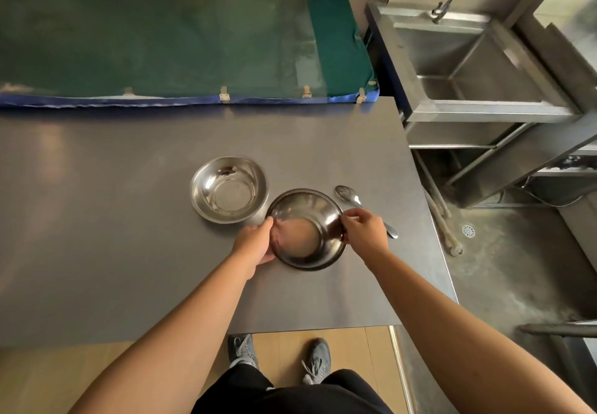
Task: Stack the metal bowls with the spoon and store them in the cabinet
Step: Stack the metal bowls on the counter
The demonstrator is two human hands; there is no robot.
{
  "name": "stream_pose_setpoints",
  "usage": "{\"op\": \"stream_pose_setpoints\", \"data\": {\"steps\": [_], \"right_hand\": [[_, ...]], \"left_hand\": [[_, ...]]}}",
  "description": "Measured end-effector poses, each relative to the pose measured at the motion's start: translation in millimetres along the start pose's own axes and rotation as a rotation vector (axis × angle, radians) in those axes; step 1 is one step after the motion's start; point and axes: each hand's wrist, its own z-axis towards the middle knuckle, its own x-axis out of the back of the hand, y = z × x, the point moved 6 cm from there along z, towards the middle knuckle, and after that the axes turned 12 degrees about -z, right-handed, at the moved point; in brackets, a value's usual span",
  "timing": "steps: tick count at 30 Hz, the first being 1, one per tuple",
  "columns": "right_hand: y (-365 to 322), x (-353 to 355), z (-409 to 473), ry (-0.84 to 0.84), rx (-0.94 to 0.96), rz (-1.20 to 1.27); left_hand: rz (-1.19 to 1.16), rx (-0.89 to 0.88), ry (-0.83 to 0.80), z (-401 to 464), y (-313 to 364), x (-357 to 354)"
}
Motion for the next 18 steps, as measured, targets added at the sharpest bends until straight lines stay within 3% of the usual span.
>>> {"op": "stream_pose_setpoints", "data": {"steps": [5, 8, 13, 18], "right_hand": [[-24, 39, -10, 0.156, 0.175, -0.021], [-29, 52, -11, 0.194, 0.233, 0.021], [-35, 51, -4, 0.164, 0.218, 0.139], [-57, 22, 1, 0.063, 0.208, 0.178]], "left_hand": [[-0.177, 0.088, -0.085, -4, 21, -30], [-0.24, 0.036, -0.105, -4, 39, -40], [-0.229, -0.151, -0.091, 0, 76, -30], [-0.205, -0.226, -0.067, 6, 106, 4]]}}
